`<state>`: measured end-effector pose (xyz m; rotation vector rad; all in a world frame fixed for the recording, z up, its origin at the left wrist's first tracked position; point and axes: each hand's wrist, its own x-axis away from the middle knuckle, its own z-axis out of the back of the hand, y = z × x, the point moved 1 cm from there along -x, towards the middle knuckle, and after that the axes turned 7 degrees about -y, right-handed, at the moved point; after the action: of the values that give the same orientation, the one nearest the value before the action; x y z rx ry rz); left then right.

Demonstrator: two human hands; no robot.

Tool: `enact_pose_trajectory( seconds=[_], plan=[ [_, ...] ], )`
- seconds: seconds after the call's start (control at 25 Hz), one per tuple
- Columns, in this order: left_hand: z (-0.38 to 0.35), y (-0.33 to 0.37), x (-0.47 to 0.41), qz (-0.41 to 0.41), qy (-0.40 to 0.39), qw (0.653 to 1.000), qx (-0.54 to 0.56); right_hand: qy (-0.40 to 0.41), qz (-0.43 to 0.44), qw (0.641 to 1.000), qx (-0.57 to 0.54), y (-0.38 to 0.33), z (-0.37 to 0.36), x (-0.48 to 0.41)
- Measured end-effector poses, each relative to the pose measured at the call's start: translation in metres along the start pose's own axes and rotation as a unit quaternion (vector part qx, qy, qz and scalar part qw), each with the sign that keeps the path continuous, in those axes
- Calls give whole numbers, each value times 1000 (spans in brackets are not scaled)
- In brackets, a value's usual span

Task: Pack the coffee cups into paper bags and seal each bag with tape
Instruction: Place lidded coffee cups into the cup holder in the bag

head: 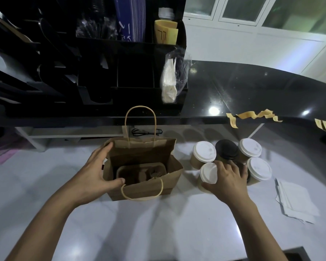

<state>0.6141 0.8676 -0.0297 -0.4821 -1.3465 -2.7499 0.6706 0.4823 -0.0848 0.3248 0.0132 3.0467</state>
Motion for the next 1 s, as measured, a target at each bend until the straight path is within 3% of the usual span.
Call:
enact_pose_trajectory(
  seconds=[0.36,0.56,0.76,1.0],
  plan=[
    [0,4,3,-4,-5,1000,-4,-29,-29,999,-32,-8,22,18],
    [0,4,3,-10,-7,1000,11,-50,-15,984,-171,-27,83,39],
    [-1,7,5,-4,-11,1000,5,32,36,974,-221,-41,126,55],
    [-1,7,3,-3,-13,1000,10,122,165,924,-323,-66,165,70]
  ],
)
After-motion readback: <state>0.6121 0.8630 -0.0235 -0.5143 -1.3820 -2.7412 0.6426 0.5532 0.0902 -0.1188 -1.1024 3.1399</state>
